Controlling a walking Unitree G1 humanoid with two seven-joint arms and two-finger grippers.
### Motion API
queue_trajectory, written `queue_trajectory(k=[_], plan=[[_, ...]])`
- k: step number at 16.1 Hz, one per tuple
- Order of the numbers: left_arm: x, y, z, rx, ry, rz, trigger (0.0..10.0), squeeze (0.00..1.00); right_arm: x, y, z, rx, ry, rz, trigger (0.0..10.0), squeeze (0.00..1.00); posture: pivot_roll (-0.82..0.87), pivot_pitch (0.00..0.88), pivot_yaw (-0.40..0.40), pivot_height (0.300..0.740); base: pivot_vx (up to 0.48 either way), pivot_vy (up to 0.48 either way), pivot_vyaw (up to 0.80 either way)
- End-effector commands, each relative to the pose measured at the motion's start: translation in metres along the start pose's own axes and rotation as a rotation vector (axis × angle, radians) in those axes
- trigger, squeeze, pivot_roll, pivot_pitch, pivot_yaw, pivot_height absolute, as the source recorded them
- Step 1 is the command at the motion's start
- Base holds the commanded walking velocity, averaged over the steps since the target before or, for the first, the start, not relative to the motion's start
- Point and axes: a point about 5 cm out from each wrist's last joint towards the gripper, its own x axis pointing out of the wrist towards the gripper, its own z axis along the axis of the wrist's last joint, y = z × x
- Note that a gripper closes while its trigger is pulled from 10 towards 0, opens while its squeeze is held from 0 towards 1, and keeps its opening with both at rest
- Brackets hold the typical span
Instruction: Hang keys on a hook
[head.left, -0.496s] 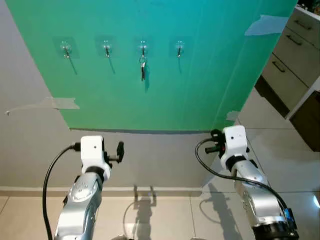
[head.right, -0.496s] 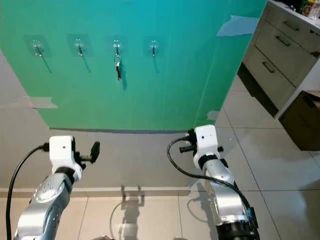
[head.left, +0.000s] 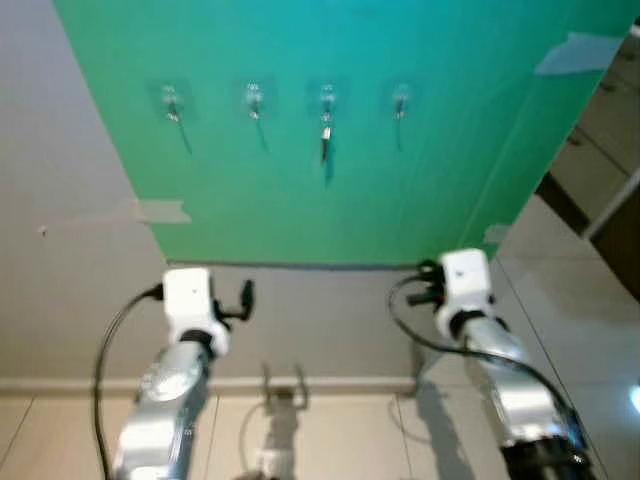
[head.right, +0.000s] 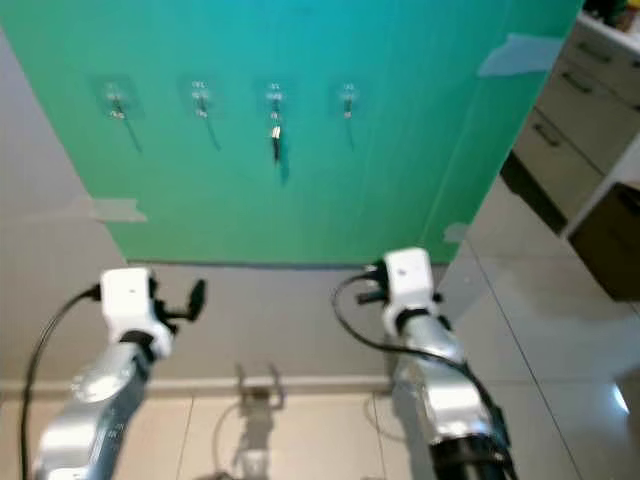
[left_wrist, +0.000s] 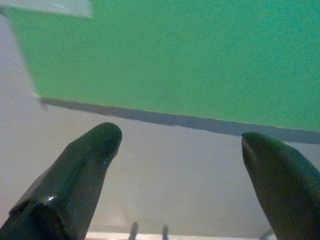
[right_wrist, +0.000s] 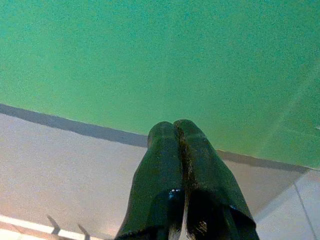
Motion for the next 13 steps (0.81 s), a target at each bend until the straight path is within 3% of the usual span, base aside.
queue_trajectory(k=[1, 13], plan=[[0.0005, -0.0047, -0.0029, -0.025, 0.014, -0.011, 10.0, 0.00, -0.0005, -0.0080, -0.0037, -0.007, 0.020, -0.017, 10.0, 0.00, -0.10, 0.000, -0.001, 0.740, 0.000, 0.469, 0.00], [0.0005, -0.0110, -0.0067, -0.012, 0.023, -0.041, 10.0, 0.00, 0.0004, -0.0108, -0.0091, -0.020, 0.039, -0.004, 10.0, 0.00, -0.11, 0.000, 0.007, 0.740, 0.000, 0.469, 0.00]])
